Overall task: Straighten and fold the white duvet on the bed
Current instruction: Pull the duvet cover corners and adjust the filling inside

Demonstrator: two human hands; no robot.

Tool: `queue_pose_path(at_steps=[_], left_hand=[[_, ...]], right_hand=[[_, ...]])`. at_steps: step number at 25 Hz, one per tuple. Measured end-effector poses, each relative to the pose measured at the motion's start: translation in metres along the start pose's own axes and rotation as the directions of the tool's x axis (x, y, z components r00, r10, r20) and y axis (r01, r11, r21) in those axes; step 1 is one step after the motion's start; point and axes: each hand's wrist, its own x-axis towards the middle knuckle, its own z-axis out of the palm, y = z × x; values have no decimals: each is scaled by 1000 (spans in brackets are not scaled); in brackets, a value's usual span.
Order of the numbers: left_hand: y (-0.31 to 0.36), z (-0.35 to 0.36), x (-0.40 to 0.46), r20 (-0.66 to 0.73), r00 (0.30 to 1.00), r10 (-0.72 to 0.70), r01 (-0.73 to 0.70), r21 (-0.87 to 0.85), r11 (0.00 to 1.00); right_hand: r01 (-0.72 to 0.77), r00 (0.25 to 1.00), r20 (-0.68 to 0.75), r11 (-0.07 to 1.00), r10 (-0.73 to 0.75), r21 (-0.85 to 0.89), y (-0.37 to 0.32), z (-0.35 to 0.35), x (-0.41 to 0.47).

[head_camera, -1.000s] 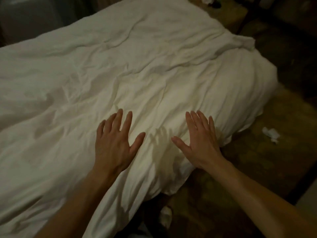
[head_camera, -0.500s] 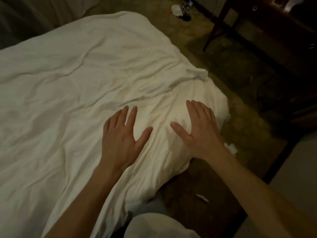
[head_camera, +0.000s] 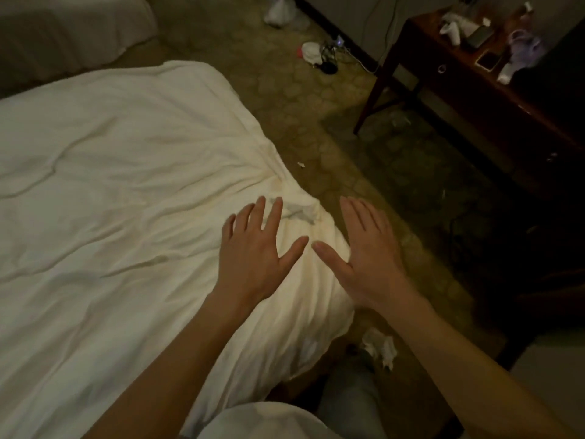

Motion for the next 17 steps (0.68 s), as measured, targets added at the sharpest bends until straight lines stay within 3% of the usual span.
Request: queue_pose_path(at_steps=[5, 11, 17], left_hand=[[87, 19, 93, -158, 963, -220, 230, 48, 972], [139, 29, 165, -222, 890, -398, 415, 37, 909], [130, 30, 243, -259, 700, -665, 685, -19, 728]], right_hand=[[265, 963, 73, 963, -260, -54, 108, -56, 110], [456, 885, 146, 886, -442, -84, 166, -89, 223], [650, 748, 187, 760, -637, -12, 155, -90, 364]])
